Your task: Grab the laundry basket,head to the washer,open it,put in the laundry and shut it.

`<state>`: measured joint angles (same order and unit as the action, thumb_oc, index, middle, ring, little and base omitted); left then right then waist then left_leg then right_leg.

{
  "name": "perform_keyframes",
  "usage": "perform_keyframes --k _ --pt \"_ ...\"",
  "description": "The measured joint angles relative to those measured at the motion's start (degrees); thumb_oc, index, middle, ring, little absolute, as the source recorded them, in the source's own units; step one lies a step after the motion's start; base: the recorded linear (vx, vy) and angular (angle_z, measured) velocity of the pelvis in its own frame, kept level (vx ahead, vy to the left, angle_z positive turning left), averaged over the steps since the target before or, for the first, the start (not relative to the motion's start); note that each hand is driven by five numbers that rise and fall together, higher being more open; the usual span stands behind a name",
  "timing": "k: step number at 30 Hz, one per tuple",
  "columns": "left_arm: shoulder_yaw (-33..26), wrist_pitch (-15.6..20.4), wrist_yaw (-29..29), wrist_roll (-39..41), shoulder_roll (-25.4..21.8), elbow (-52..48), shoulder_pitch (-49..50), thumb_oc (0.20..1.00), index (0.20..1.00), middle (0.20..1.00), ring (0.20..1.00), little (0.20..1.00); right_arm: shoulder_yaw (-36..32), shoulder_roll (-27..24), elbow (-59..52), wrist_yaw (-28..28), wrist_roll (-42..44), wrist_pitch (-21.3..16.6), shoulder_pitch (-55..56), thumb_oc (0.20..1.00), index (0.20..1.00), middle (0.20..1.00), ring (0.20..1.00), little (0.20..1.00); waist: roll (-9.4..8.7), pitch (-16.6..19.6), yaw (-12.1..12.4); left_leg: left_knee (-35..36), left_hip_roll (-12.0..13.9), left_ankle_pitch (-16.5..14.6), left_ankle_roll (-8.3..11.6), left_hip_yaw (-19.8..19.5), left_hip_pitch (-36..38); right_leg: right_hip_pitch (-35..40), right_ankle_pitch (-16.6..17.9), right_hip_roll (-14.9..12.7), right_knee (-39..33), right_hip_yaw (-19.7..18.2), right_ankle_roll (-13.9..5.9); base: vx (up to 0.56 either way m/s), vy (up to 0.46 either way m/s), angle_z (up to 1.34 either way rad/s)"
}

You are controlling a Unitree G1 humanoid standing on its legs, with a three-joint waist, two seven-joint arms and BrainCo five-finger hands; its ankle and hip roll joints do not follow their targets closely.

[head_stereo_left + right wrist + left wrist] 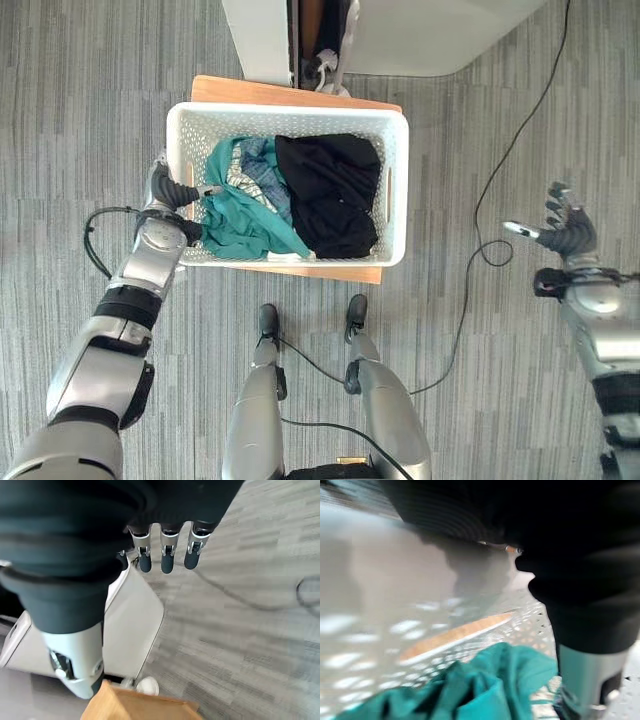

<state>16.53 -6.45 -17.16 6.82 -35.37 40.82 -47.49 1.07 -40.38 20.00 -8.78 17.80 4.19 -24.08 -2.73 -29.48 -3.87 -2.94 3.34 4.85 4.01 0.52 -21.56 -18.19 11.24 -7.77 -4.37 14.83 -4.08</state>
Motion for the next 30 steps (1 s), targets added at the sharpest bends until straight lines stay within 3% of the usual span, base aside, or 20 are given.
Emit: perform_keyframes --k 4,12,30 --pt "0.1 0.0 0.0 1.3 -0.3 -0.3 0.2 1.0 1.0 1.0 1.0 1.0 4.6 0.8 2.6 0.1 2.0 -0.1 -3.4 1.0 1.0 1.0 1.0 1.0 -0.23 -0.1 0.5 -0.4 0.0 0.0 0.0 0.0 -0.8 -0.7 0.1 0.0 0.2 0.0 0.0 0.0 0.01 0.02" --pt "0.6 0.2 0.0 2.1 -0.3 -0.5 0.2 1.0 1.0 1.0 1.0 1.0 7.1 3.8 3.4 -0.3 4.3 -0.1 -4.3 1.0 1.0 1.0 1.0 1.0 -0.41 -0.2 1.2 -0.9 0.0 0.0 0.0 -0.5 -1.7 -0.9 0.2 0.0 0.2 0.6 0.04 0.0 0.003 0.02" --pt "5.0 0.3 0.0 2.7 -0.5 0.4 -4.2 1.0 1.0 1.0 1.0 1.0 16.5 4.1 13.5 -0.6 17.0 -0.3 -18.6 1.0 1.0 1.0 1.0 1.0 -1.21 -0.6 3.1 -2.9 -0.1 0.0 0.03 -2.3 -3.6 -0.9 0.5 0.0 0.3 2.4 0.3 0.0 0.003 0.04"
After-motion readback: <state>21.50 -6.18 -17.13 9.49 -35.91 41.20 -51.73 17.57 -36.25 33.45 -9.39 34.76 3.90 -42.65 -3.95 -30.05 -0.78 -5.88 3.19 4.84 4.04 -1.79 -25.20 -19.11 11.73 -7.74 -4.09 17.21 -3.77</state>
